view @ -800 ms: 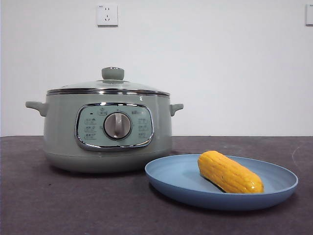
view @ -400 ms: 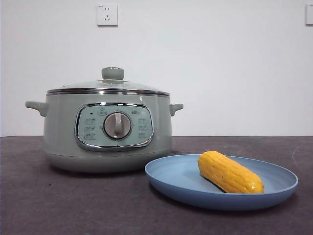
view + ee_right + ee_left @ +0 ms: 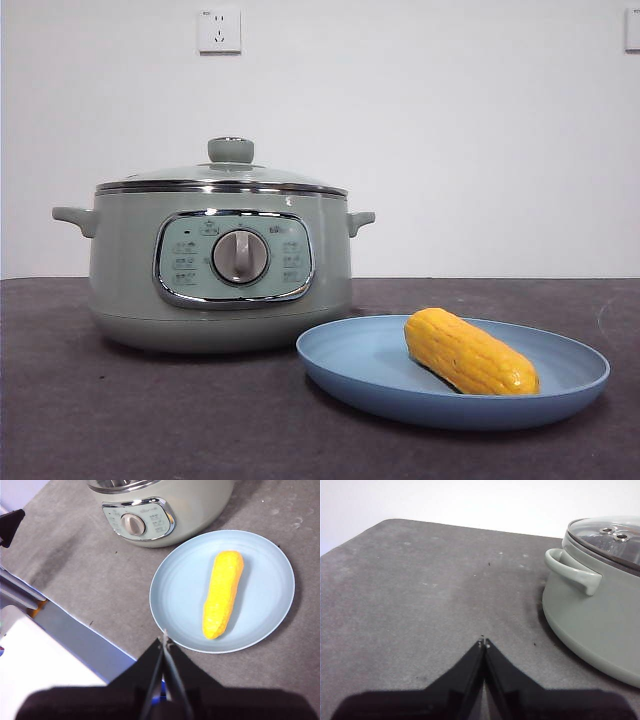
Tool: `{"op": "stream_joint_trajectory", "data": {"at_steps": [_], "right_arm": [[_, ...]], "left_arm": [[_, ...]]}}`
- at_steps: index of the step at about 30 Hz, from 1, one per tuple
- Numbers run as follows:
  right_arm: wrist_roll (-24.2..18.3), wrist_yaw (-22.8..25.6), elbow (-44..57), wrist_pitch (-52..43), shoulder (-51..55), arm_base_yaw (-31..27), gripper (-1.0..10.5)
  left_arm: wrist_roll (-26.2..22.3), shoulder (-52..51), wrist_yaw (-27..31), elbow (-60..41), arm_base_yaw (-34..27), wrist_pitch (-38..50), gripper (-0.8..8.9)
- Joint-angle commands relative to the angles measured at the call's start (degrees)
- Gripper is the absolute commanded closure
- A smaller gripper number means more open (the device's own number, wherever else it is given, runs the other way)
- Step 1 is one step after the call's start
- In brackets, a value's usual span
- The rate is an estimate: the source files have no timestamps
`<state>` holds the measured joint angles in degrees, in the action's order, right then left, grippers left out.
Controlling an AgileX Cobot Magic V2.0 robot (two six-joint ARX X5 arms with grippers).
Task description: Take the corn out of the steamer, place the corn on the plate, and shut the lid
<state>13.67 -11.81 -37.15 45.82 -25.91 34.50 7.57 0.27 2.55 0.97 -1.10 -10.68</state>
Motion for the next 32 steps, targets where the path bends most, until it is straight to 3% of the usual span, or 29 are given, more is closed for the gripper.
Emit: {"op": "stream_joint_trajectory", "data": {"at_steps": [1,7,14,17,24,32], "right_arm": [[-3.56,1.84,0.22,-1.29,0.57,-0.44,9.5],[-8.90,2.78,0.24,-13.07,4.44,-8.02,9.5],[-14.80,2.67,4.09,-15.93,9.55,-25.49,9.5],[-14.47,2.73,9.79,-22.25,12.96,-29.66,9.5],[-12.81,3.02,26.03,-36.87,22.21,-32.24,9.5],[-8.83,3.30,36.02,-38.25,25.83,-32.28,9.5]], "left_arm": [[0.31,-0.15,0.28,-0.76,-0.13,0.35,8.17],[0.31,-0.15,0.28,-0.76,-0.13,0.35,8.17],[0.31,-0.15,0.28,-0.76,-0.13,0.35,8.17],[0.31,-0.15,0.28,-0.76,-0.13,0.35,8.17],[0.31,-0.15,0.26,-0.76,-0.13,0.35,8.17],[0.31,-0.15,0.26,-0.76,-0.13,0.37,8.17]]}}
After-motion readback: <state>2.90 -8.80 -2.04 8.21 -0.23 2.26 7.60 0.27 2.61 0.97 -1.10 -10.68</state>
